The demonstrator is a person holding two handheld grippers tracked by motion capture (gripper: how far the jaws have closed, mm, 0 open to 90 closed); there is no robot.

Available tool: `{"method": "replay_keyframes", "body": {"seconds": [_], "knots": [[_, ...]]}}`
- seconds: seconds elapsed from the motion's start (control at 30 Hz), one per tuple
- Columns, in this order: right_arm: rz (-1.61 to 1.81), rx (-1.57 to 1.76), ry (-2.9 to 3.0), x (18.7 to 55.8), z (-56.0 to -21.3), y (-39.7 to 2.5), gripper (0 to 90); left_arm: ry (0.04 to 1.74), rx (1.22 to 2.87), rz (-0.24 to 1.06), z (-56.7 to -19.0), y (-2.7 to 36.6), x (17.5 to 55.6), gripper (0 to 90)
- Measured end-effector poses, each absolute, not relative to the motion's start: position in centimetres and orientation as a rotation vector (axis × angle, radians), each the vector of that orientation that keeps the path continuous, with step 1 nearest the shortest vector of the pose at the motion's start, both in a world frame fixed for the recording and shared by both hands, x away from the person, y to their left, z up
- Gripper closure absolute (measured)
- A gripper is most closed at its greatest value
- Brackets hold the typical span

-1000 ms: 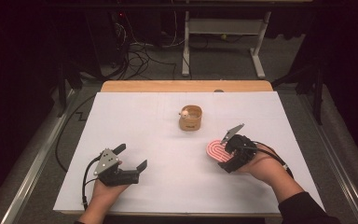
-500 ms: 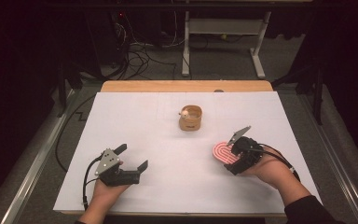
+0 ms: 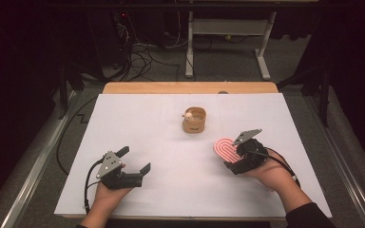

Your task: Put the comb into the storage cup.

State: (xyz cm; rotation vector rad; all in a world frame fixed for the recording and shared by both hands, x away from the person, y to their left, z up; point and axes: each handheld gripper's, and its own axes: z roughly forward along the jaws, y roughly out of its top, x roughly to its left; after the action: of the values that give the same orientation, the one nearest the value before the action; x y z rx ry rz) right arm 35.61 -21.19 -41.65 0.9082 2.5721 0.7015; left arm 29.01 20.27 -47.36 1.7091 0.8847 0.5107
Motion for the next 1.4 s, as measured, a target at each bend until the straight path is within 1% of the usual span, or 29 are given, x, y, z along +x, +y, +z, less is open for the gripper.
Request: {"method": "replay_keyframes", "body": {"seconds": [0.47,0.8,1.03,1.4], "knots": [[0.964,0.951,2.355,34.8,-40.6,-21.2,19.9,0.882,1.709,0.505,-47.4,20.3,29.0,0.0],[1.146,0.970,2.189,34.0,-40.5,-21.5,19.9,0.884,1.718,0.483,-47.4,20.2,29.1,0.0],[1.244,0.964,2.085,33.3,-40.3,-21.8,19.9,0.887,1.732,0.490,-47.4,20.0,29.1,0.0],[1.335,0.917,1.983,32.2,-40.5,-20.4,19.9,0.892,1.732,0.490,-47.5,20.0,29.2,0.0]]}}
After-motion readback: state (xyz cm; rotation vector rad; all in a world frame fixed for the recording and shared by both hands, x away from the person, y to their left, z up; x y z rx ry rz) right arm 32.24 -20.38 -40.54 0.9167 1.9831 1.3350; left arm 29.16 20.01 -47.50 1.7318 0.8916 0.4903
